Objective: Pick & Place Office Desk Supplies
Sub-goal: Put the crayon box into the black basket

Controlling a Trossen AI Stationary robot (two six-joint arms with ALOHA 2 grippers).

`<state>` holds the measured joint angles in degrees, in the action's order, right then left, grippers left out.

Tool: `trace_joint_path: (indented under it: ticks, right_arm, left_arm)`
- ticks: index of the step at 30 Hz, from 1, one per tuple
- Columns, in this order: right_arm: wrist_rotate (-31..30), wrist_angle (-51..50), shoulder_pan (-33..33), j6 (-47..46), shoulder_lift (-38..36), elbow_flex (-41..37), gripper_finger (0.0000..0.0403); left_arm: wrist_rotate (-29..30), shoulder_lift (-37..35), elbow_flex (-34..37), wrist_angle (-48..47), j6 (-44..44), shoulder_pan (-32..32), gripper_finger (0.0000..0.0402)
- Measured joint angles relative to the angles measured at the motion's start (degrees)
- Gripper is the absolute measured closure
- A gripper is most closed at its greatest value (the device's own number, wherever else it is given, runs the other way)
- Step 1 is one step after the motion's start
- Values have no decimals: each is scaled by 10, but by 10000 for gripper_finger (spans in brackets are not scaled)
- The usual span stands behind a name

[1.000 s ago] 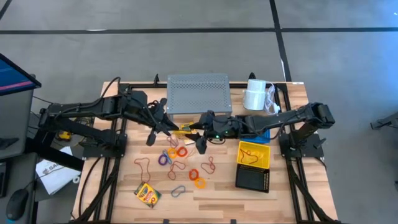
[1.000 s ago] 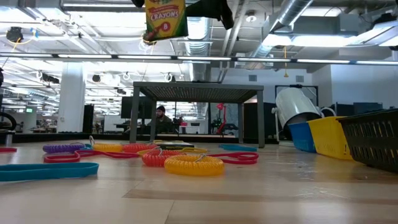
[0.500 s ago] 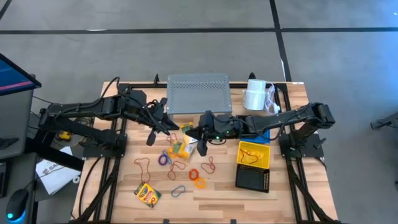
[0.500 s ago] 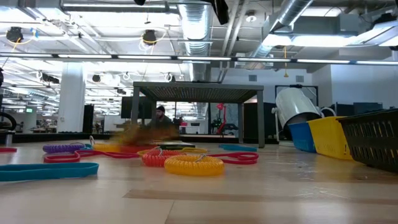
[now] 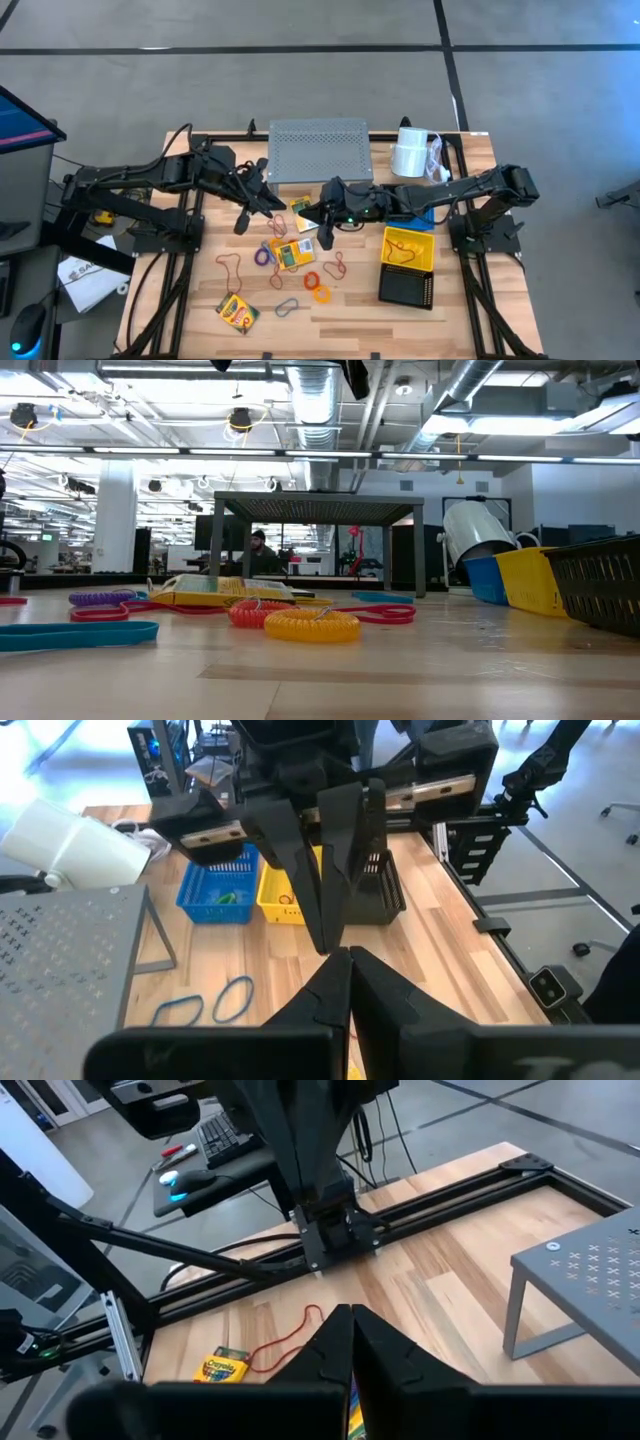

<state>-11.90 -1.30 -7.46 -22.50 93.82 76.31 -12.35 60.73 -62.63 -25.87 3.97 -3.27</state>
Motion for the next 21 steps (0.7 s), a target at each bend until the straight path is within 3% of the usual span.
trace_joint_path:
  ticks: [6, 11, 15, 21]
  right_arm:
    - [1, 0, 0, 6, 0, 0, 402]
    - [30, -14, -4, 91, 0, 0, 391]
    - [35, -61, -9, 113, 0, 0, 357]
    - [45, -152, -20, 75, -2, 0, 291]
  left_arm:
    - [1, 0, 0, -19, 0, 0, 401]
    - [3, 12, 0, -92, 0, 0, 401]
    - [3, 31, 0, -153, 0, 0, 401]
    - [3, 75, 20, -175, -34, 0, 379]
